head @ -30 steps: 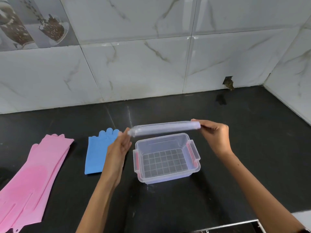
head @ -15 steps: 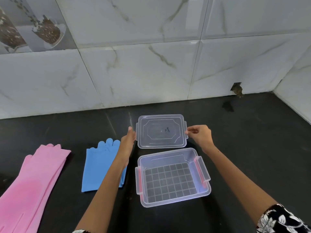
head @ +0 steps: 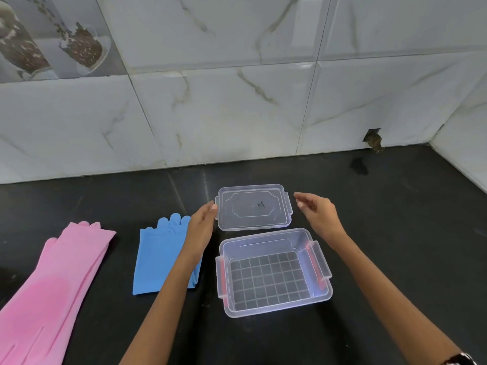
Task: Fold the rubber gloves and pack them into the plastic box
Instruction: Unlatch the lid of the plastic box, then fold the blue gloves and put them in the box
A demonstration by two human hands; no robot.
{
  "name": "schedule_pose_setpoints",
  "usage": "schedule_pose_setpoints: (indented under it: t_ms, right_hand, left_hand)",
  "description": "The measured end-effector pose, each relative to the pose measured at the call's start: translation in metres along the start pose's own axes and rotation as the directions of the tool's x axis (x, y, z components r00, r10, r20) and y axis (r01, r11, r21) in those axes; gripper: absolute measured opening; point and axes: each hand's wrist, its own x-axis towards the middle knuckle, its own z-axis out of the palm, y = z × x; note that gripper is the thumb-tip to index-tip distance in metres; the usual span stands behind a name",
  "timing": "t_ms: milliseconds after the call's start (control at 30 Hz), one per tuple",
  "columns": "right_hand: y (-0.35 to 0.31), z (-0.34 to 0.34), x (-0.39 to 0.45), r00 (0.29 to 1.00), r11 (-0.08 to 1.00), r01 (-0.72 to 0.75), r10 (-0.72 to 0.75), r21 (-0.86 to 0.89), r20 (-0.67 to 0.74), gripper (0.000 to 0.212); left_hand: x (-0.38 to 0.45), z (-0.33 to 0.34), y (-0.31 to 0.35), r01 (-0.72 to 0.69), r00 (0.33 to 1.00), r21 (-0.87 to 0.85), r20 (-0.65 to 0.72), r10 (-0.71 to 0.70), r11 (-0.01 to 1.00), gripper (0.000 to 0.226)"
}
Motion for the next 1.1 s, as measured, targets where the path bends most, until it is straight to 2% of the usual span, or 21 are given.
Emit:
schedule_pose_setpoints:
  t_ms: [100,167,267,367,433,500,633,800,1100]
  right_hand:
    - [-0.015,-0.011,-0.036,0.982,0.984,0.178,-0.179,-0.014,-0.058,0.03]
    - [-0.02,-0.018,-0.067,0.934,0.936,0.346,-0.35,-0.055,-0.074,0.031]
    - [-0.009,-0.02,-0.109,0.873,0.854,0.469,-0.486,-0.224,-0.026,0.027]
    - [0.004,-0.013,-0.141,0.892,0.83,0.436,-0.45,-0.348,0.043,0.039]
    - [0.013,-0.005,-0.152,0.912,0.817,0.406,-0.388,-0.41,0.131,0.059]
    - [0.023,0.003,-0.158,0.923,0.801,0.384,-0.337,-0.46,0.184,0.069]
    - [0.028,0.011,-0.158,0.934,0.79,0.347,-0.342,-0.506,0.105,0.06]
    - [0.03,0.011,-0.144,0.949,0.822,0.285,-0.313,-0.493,0.026,0.059]
    - [0.024,0.007,-0.14,0.953,0.821,0.274,-0.303,-0.501,0.025,0.056]
  left_hand:
    - [-0.031,-0.007,0.005,-0.124,0.992,0.072,0.008,0.124,0.99,0.044]
    - [-0.059,-0.008,0.003,-0.187,0.982,0.128,0.02,0.186,0.974,0.045]
    - [-0.102,-0.005,-0.01,-0.259,0.966,0.181,0.056,0.253,0.949,0.051]
    - [-0.136,0.004,-0.03,-0.332,0.942,0.244,0.137,0.306,0.911,0.057]
    - [-0.146,0.009,-0.041,-0.379,0.924,0.356,0.196,0.329,0.854,0.062]
    - [-0.149,0.015,-0.048,-0.409,0.912,0.473,0.242,0.331,0.78,0.061]
    - [-0.14,0.022,-0.055,-0.432,0.902,0.61,0.273,0.335,0.665,0.06]
    - [-0.119,0.03,-0.052,-0.481,0.874,0.66,0.303,0.38,0.578,0.059]
    - [-0.111,0.033,-0.051,-0.508,0.856,0.649,0.307,0.416,0.566,0.059]
